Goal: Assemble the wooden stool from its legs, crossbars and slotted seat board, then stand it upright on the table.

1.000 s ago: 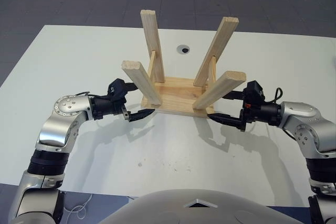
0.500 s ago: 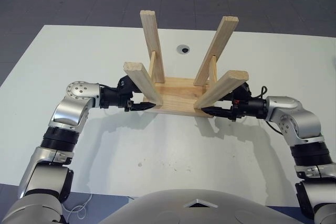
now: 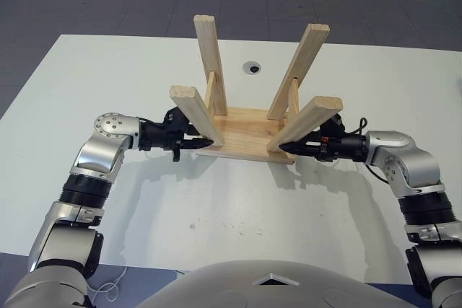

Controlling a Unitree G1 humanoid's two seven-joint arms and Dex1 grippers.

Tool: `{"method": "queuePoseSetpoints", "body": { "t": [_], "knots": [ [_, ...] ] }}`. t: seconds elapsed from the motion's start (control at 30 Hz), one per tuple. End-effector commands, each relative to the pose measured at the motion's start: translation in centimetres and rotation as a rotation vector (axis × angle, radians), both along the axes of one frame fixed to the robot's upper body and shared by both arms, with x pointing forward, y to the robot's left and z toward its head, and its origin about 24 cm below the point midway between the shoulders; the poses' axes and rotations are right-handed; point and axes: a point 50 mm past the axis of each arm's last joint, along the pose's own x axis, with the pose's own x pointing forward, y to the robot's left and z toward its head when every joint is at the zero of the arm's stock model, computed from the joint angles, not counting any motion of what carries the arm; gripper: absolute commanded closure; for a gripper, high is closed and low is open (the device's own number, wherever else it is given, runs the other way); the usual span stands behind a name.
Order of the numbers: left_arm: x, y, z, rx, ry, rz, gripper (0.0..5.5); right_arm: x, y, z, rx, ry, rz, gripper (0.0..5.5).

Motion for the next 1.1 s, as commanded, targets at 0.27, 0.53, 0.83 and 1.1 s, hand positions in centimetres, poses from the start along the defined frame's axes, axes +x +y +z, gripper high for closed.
{"method": "queuePoseSetpoints", "body": {
  "t": [0.27, 0.53, 0.83, 1.1],
  "knots": [
    [-0.9, -1.2, 6.5, -0.231, 0.387, -0.070, 4.25, -2.1, 0.7, 5.7, 0.406, 0.342, 0.014, 3.93],
    [1.5, -0.6, 6.8, -0.283, 0.596, 0.202, 3.77, -1.1, 1.1, 5.6, 0.501, 0.403, -0.267, 3.49],
    [2.8, 2.6, 6.4, -0.451, 0.486, 0.409, 2.32, -2.2, -0.9, 4.4, 0.484, 0.412, -0.395, 2.09],
    [-0.4, 5.3, 8.7, -0.454, 0.171, 0.320, 1.04, -4.9, -3.8, 5.0, 0.280, 0.101, -0.430, 0.85]
  ]
}}
